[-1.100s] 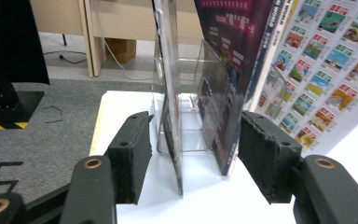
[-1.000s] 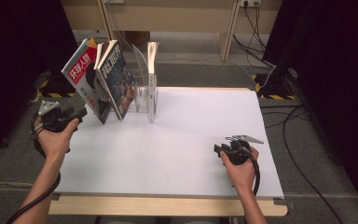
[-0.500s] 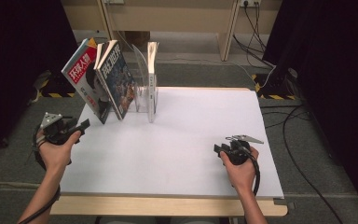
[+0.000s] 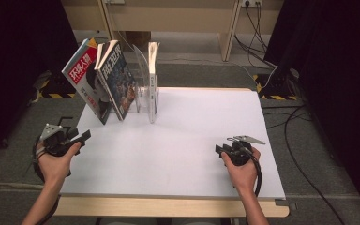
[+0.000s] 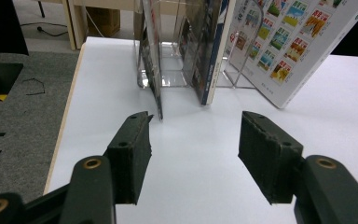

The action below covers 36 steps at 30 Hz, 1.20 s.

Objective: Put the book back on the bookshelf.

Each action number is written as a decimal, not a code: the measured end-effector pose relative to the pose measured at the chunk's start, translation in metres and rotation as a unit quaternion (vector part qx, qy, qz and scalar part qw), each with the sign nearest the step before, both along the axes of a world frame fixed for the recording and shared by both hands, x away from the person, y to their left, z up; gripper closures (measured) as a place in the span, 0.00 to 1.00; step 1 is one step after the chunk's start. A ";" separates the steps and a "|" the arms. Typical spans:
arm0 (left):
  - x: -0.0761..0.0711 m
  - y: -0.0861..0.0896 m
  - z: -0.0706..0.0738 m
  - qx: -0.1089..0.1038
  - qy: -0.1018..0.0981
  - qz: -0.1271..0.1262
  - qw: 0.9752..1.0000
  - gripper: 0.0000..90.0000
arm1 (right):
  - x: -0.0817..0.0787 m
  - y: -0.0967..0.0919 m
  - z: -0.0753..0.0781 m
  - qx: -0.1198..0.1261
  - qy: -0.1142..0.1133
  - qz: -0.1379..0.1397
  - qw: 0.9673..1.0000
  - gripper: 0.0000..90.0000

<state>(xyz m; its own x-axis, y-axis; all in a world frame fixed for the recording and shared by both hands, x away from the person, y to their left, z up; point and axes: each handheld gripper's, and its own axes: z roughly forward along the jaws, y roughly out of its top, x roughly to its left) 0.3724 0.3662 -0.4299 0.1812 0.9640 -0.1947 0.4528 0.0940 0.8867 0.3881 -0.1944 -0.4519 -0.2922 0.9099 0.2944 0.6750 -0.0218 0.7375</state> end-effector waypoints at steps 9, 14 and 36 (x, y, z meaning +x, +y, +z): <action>-0.013 0.001 -0.010 0.002 0.011 -0.007 1.000 0.47 | 0.000 0.000 -0.001 -0.001 0.000 0.000 1.000 0.69; -0.020 0.000 -0.019 0.001 0.018 -0.009 1.000 0.47 | 0.000 0.000 -0.001 -0.001 0.000 0.000 1.000 0.69; -0.037 -0.003 -0.058 -0.002 0.048 -0.012 0.999 0.46 | 0.001 0.000 -0.005 -0.011 0.003 0.000 1.000 0.68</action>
<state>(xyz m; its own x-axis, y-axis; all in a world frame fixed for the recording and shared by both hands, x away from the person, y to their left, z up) 0.3349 0.3632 -0.4880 0.1849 0.9588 -0.2158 0.5378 0.0850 0.8387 0.3891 -0.1944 -0.4572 -0.2904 0.9161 0.2763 0.6795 -0.0059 0.7336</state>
